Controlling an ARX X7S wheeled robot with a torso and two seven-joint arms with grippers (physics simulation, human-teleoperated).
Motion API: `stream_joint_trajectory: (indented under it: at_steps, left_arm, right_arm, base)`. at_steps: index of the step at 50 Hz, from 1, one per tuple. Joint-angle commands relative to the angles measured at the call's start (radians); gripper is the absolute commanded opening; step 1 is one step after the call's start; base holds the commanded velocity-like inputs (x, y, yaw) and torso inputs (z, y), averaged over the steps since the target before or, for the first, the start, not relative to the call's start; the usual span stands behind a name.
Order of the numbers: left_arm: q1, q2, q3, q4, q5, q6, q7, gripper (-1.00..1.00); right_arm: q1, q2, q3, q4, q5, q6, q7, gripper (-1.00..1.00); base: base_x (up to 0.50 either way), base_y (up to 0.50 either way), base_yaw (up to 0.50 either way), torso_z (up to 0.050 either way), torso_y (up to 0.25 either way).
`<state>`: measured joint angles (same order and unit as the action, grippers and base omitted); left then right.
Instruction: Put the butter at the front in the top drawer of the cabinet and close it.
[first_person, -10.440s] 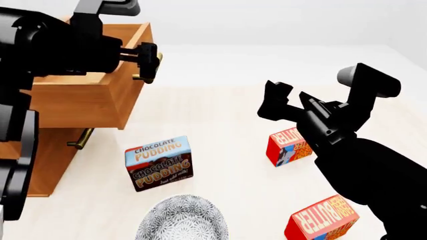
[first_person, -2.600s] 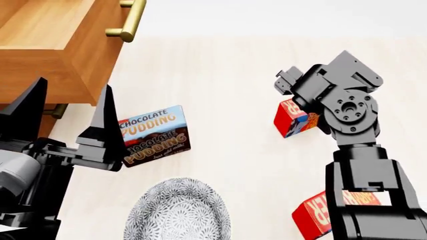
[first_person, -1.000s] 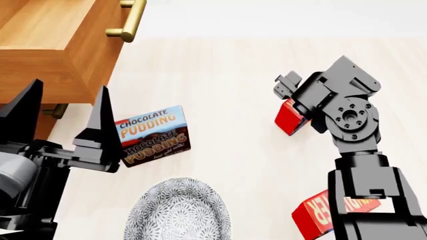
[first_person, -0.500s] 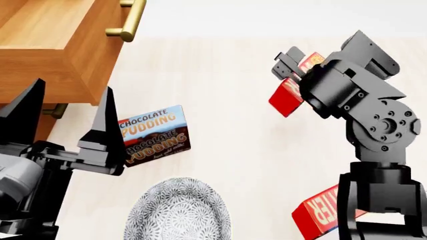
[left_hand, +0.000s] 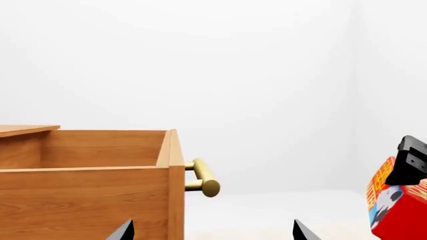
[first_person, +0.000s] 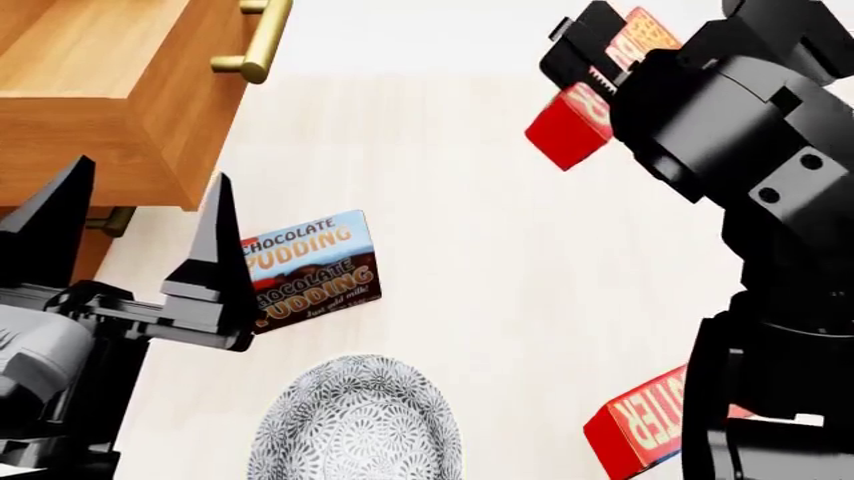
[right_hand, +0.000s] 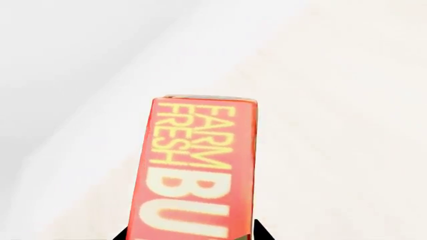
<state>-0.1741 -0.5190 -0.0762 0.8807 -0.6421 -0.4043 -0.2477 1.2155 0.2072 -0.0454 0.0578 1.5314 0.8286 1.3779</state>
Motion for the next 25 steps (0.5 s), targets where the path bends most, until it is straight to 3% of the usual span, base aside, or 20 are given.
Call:
stream_joint_trajectory:
  at_steps: [1, 13, 25]
  left_arm:
    - [-0.014, -0.004, 0.014, 0.001, 0.0, -0.008, -0.007, 1.0]
    - [-0.005, -0.004, -0.003, 0.005, -0.035, 0.011, 0.0, 1.0]
    - [0.008, -0.008, -0.001, 0.007, -0.035, 0.022, 0.005, 1.0]
  right_arm:
    - [0.043, -0.003, 0.014, -0.077, 0.053, 0.012, 0.016, -1.0]
    - [0.033, 0.0, 0.007, -0.105, 0.073, 0.013, 0.024, -1.0]
    - [0.011, -0.011, 0.008, -0.183, 0.131, 0.013, 0.072, -1.0]
  base:
    - [0.0, 0.0, 0.0, 0.0, 0.0]
    - [0.0, 0.0, 0.0, 0.0, 0.002]
    - [0.0, 0.0, 0.0, 0.0, 0.188]
